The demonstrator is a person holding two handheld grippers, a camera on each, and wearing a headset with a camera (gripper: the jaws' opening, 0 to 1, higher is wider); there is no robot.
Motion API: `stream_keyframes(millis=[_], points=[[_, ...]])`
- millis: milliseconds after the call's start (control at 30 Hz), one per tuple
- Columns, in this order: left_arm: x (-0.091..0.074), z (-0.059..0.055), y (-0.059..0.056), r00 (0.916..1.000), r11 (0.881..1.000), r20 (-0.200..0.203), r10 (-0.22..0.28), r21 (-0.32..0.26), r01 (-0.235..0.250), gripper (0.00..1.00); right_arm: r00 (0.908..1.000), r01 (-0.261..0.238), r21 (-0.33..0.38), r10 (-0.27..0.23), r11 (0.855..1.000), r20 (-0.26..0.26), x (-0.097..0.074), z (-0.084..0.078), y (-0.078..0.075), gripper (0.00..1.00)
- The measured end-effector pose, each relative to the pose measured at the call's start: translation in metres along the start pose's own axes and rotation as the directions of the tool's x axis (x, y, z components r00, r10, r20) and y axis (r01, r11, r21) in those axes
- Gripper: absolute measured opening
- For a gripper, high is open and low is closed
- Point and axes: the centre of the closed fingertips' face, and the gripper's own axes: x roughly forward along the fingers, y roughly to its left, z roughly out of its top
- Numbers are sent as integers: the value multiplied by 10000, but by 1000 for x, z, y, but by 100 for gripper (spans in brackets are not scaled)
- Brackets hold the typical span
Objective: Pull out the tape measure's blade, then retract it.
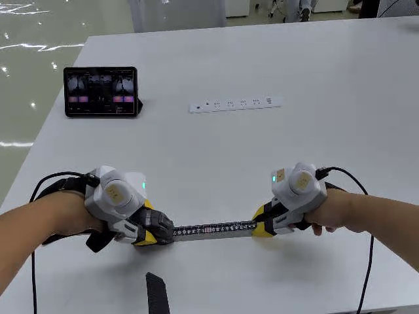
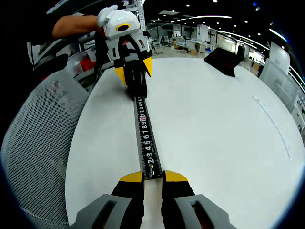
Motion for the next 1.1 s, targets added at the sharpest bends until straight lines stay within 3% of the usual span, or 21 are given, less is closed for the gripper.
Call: stream_keyframes(millis=[1100], points=[[1, -2, 1, 10000, 10000, -13, 46, -23, -46, 31, 9997, 171, 183, -167, 9997, -176, -12, -19, -7, 9]])
